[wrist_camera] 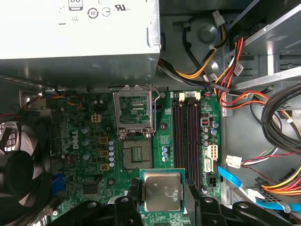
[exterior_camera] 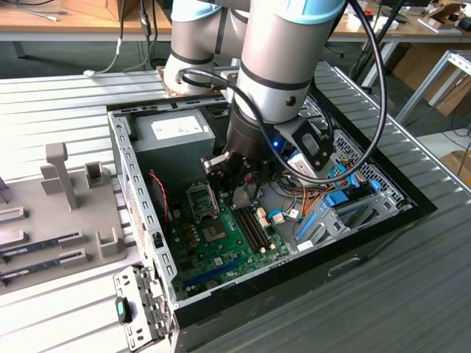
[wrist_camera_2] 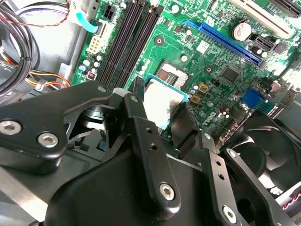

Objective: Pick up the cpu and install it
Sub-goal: 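Pick up the cpu and move it towards the insertion slot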

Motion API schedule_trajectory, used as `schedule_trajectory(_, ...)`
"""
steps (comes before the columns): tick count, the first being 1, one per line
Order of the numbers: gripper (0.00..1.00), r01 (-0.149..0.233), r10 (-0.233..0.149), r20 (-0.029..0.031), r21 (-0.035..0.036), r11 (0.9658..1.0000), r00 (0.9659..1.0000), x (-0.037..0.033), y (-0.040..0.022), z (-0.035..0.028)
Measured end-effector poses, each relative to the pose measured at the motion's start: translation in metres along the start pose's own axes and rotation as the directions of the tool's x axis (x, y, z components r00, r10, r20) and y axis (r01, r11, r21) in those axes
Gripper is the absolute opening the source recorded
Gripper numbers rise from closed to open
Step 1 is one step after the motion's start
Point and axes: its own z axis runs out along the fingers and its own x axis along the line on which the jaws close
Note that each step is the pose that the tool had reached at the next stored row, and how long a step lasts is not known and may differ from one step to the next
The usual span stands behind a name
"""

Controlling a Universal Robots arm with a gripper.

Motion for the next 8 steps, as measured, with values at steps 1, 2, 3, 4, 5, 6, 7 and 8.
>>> schedule_trajectory(1, 0.47, 0.0, 0.0, 0.0, 0.0, 1.0, 1.0, 0.0, 0.0, 0.0003)
schedule_trajectory(2, 0.47, 0.0, 0.0, 0.0, 0.0, 1.0, 1.0, 0.0, -0.0001, 0.0006)
schedule_trajectory(3, 0.47, 0.0, 0.0, 0.0, 0.0, 1.0, 1.0, 0.0, -0.0001, 0.001)
schedule_trajectory(4, 0.47, 0.0, 0.0, 0.0, 0.0, 1.0, 1.0, 0.0001, -0.0002, 0.0013)
schedule_trajectory(5, 0.47, 0.0, 0.0, -0.0001, 0.0001, 1.0, 1.0, 0.0001, -0.0002, 0.0016)
schedule_trajectory(6, 0.47, 0.0, 0.0, 0.0, 0.0, 1.0, 1.0, 0.0001, -0.0003, 0.002)
schedule_trajectory(7, 0.47, 0.0, 0.0, 0.0, 0.0, 1.0, 1.0, 0.0001, -0.0003, 0.0023)
schedule_trajectory(8, 0.47, 0.0, 0.0, -0.0001, 0.0001, 1.0, 1.0, 0.0001, -0.0004, 0.0029)
